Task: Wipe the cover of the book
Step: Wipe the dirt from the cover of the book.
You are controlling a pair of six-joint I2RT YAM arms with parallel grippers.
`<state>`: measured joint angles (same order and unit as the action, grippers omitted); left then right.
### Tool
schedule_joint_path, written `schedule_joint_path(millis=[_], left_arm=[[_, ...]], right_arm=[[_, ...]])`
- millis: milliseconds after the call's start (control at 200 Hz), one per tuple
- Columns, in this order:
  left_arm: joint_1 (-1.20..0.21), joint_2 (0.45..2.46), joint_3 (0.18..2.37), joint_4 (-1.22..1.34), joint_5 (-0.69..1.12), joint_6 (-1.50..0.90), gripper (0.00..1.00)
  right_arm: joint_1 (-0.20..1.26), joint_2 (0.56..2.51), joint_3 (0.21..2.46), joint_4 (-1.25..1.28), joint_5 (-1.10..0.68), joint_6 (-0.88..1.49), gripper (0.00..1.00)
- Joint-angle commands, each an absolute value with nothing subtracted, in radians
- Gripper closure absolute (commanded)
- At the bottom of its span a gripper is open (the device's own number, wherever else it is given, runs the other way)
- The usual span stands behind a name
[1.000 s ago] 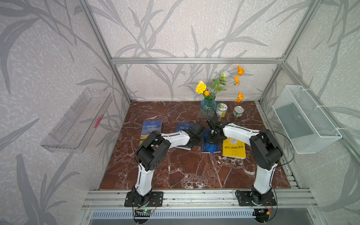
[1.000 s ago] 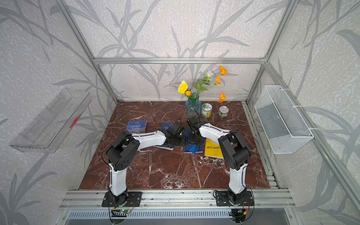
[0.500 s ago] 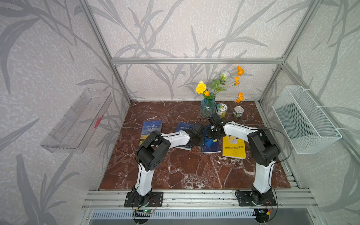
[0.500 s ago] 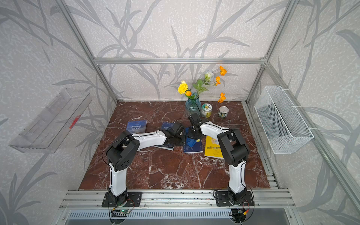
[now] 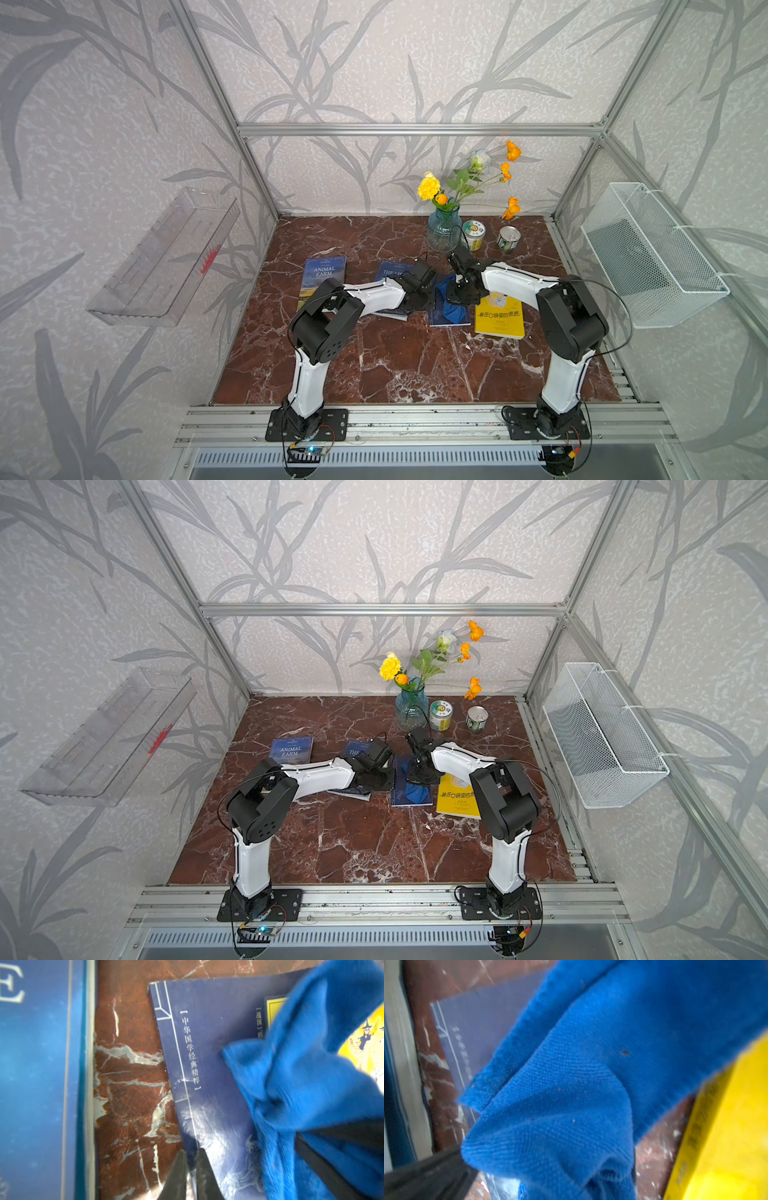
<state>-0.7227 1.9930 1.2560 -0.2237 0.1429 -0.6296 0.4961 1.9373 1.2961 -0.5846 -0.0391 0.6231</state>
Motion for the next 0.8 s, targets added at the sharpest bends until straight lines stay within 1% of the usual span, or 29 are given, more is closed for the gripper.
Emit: schedule_joint_path(millis=[0,70,160,440,530,650,795], left_arm=[[-0.718,2.051,1.230,-0.324,0.128,-0.626,0.89],[-0.718,2.051,1.230,-0.324,0.130,-0.626,0.89],[-0.718,2.050,1.229,-0.325,0.130,-0.626,0.89],[-0.717,2.054,1.231,-0.328,0.137,-0.629,0.94],[-0.716,2.052,1.230,-0.326,0.137,-0.629,0.94],[-0.716,2.062,1.236,-0.328,0.137,-0.629,0.97],[-0.717,2.067,1.239,-0.330,0.139,-0.629,0.98]], right_arm=[[0.489,2.079,1.331,-0.670,0.011,0.600,0.95],[0.491,2.100,1.343,-0.672,0.003,0.606,0.95],[0.495,2.076,1.296,-0.648,-0.022,0.617,0.95],[0.540,1.848,0.999,-0.604,-0.030,0.632,0.95],[0.540,1.799,0.942,-0.583,-0.043,0.665,0.95],[0.513,1.828,0.989,-0.595,-0.031,0.647,0.95],[0.437,1.958,1.140,-0.605,-0.051,0.610,0.95]])
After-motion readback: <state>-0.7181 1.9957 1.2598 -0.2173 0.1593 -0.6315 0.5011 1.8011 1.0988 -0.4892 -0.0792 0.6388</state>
